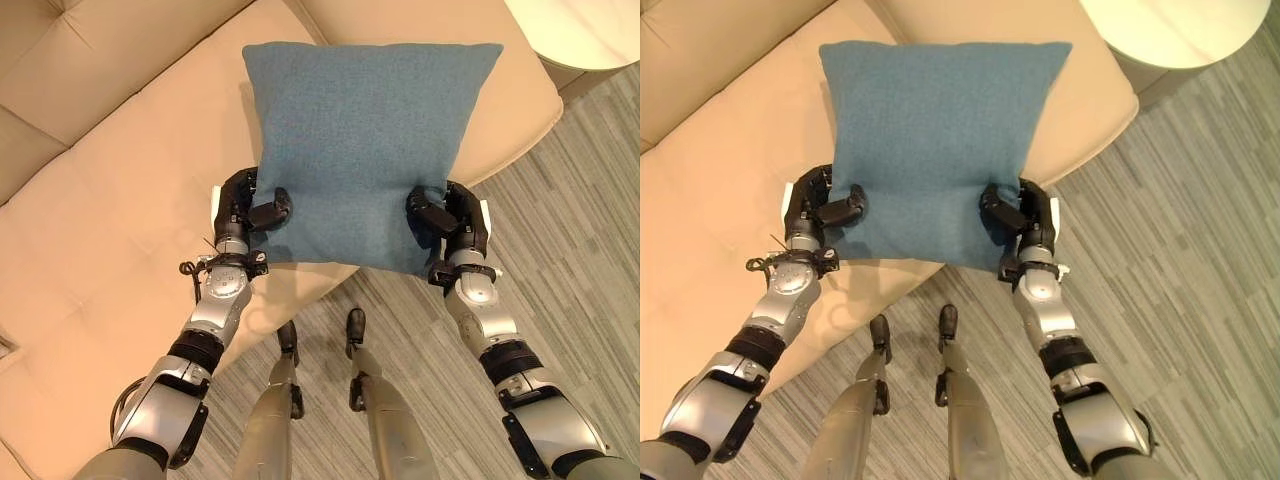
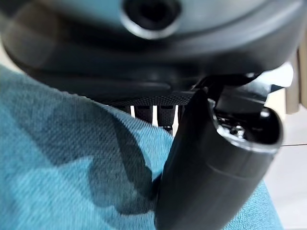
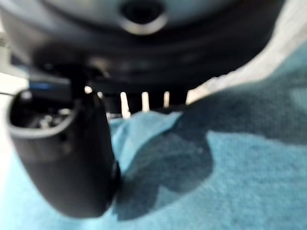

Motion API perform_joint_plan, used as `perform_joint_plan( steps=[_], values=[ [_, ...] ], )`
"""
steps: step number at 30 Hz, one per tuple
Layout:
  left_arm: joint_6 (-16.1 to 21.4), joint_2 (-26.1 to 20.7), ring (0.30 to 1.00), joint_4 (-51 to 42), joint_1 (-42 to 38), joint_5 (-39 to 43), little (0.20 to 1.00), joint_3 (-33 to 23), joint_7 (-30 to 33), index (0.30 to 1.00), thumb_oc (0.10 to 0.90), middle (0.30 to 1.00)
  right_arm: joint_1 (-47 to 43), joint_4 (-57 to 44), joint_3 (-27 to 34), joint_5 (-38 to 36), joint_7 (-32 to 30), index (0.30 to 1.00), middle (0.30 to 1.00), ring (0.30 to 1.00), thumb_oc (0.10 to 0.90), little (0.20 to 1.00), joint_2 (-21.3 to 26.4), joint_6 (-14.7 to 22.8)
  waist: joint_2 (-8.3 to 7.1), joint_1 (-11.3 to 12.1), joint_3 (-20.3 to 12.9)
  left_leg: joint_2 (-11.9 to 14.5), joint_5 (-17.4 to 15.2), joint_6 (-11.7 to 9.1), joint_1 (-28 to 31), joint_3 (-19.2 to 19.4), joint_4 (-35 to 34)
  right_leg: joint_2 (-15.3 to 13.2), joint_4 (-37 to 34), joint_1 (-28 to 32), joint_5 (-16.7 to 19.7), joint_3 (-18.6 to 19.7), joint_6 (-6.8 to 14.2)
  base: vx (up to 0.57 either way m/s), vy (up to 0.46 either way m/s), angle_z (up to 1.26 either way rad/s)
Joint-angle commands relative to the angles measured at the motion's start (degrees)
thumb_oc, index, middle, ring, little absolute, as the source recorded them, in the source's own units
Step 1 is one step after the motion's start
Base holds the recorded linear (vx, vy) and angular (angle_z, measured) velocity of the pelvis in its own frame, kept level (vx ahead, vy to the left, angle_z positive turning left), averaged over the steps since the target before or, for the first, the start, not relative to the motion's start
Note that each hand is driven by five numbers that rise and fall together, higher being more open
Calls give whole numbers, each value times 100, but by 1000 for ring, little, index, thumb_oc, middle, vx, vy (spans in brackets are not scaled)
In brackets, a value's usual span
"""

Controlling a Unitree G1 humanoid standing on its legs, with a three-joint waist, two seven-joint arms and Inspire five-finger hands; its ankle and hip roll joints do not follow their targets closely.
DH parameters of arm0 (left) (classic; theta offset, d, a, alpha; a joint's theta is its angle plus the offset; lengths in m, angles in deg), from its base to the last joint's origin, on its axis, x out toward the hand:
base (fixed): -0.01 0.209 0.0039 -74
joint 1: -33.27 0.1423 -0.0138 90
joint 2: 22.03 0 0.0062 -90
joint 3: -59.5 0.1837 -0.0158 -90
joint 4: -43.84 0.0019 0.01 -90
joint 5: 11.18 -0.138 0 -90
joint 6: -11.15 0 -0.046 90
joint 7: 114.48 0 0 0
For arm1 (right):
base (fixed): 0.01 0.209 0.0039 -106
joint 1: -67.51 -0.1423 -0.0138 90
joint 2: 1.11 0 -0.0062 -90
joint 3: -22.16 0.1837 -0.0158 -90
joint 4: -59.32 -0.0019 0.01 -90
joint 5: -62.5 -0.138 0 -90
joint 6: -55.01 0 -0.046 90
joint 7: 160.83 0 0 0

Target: Pick up all the scattered cushions and arrange them neatly on the sofa.

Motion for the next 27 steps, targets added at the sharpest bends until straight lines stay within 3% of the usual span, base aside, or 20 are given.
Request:
perform_joint_plan(
  steps=[1, 7, 8, 13, 21, 24, 26, 27],
  values=[
    [337, 389, 300, -462, 396, 38, 300, 213, -185, 300, 400, 300, 214, -708, -226, 384, 357, 300, 300, 300, 400, 300, -440, 482, -84, 65, -602, -227, -378, -121, 106, -201, 50, -359, 106, 178, -309, 169, 723, 50, -45, 1],
    [268, 408, 300, -963, 1131, -198, 300, 92, -375, 300, 400, 300, 986, -1247, -25, 722, 508, 300, 300, 300, 400, 300, -477, 460, -54, 92, -786, -164, -418, -127, 593, -219, -83, -341, 14, 715, -415, 89, 697, 53, -56, 8],
    [215, 471, 300, -1256, 1629, -318, 300, 33, -512, 300, 400, 300, 1512, -1617, 110, 1038, 600, 300, 300, 300, 400, 300, -510, 423, -30, 94, -933, -124, -438, -128, 905, -245, -172, -283, -47, 1053, -533, 3, 679, 62, -86, 22],
    [146, 485, 300, -1585, 2195, -343, 300, -20, -686, 300, 400, 300, 2146, -2099, 295, 1340, 718, 300, 300, 300, 400, 300, -414, 400, 42, 99, -1060, -51, -475, -186, 1247, -339, -162, -242, 87, 1430, -797, -155, 613, 21, -95, 21],
    [65, 451, 300, -2027, 3172, -228, 300, -90, -1147, 300, 400, 300, 3005, -2738, 613, 1869, 934, 300, 300, 300, 400, 300, -80, 296, 69, 179, -1147, 61, -524, -434, 1431, -538, 532, -291, 312, 2212, -1253, -802, 427, 2, -76, 52],
    [18, 495, 300, -1973, 3373, -134, 300, -107, -1215, 300, 400, 300, 3146, -2852, 765, 1894, 934, 300, 300, 300, 400, 300, -53, 246, 3, 184, -1222, 132, -511, -413, 1336, -141, 768, -382, 225, 2451, -1285, -1128, 410, -6, -14, 29],
    [-19, 471, 300, -1995, 3607, -205, 300, -156, -1291, 300, 400, 300, 3237, -2988, 839, 1902, 963, 300, 300, 300, 400, 300, -63, 205, -68, 165, -1367, 249, -634, -274, 1352, 560, 882, -439, 135, 2611, -1262, -1328, 426, 86, 65, 107],
    [-36, 459, 300, -1985, 3690, -237, 300, -186, -1304, 300, 400, 300, 3240, -3006, 812, 1912, 982, 300, 300, 300, 400, 300, -79, 197, -76, 179, -1417, 239, -687, -239, 1411, 609, 842, -437, 126, 2643, -1259, -1334, 441, 170, 113, 76]
  ],
)
